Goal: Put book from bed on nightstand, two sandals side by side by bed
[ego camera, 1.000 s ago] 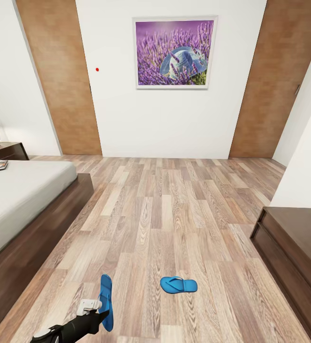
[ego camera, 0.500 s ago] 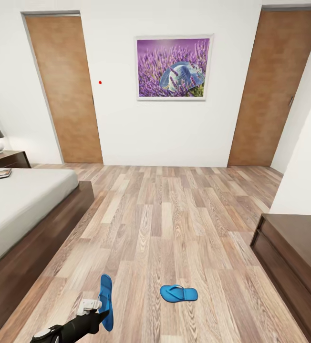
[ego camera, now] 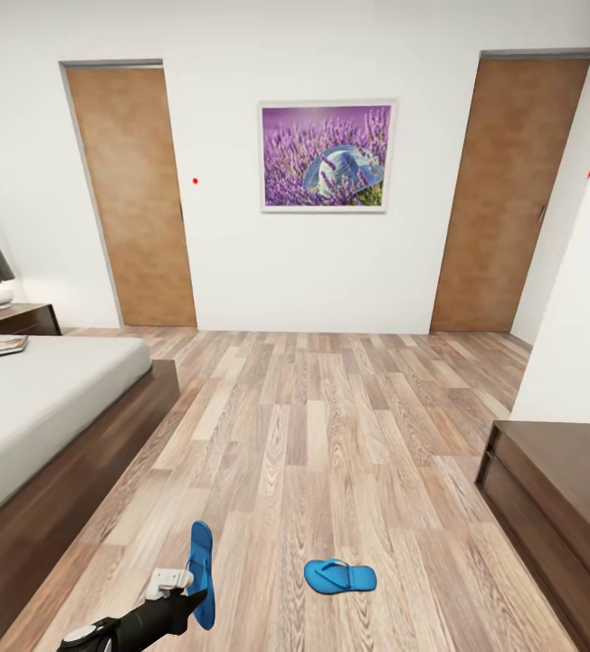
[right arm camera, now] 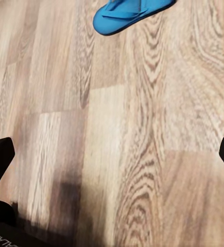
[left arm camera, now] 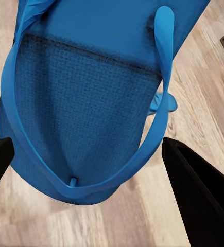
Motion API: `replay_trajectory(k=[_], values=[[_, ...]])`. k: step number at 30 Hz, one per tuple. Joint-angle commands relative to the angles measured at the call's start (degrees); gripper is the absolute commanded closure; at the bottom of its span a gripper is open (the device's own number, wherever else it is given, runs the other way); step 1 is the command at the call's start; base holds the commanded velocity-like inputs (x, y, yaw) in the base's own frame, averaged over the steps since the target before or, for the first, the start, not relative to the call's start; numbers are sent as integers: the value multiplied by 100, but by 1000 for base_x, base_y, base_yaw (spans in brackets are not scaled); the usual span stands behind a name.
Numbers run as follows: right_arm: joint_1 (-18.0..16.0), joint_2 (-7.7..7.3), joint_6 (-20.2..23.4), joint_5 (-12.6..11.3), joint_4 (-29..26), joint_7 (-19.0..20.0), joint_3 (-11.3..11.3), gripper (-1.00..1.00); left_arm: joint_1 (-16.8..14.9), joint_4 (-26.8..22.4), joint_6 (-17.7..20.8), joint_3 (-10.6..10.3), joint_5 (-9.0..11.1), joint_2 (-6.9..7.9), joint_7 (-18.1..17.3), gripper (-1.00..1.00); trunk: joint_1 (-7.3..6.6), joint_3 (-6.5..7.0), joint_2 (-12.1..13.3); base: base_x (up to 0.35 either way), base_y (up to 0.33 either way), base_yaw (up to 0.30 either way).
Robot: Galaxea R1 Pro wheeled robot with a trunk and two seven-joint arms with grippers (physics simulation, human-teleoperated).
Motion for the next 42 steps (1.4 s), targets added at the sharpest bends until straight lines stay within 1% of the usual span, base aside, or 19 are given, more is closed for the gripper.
replay_trajectory(k=[1,6,29,42], values=[[-3,0,60,-42,1,20,-9,-100,-5,-7,56,32,-14,-5,-42,100,-4,17,-1,0,0,0],[-3,0,58,-42,1,13,-10,-100,-5,-7,56,32,-14,-5,-42,100,-16,128,6,0,0,0],[-3,0,58,-42,1,11,-18,-100,-5,0,56,32,-13,-5,-42,100,-522,541,928,0,0,0],[-3,0,58,-67,1,12,-27,-100,-5,2,56,32,-13,-5,-42,100,-522,541,928,0,0,0]])
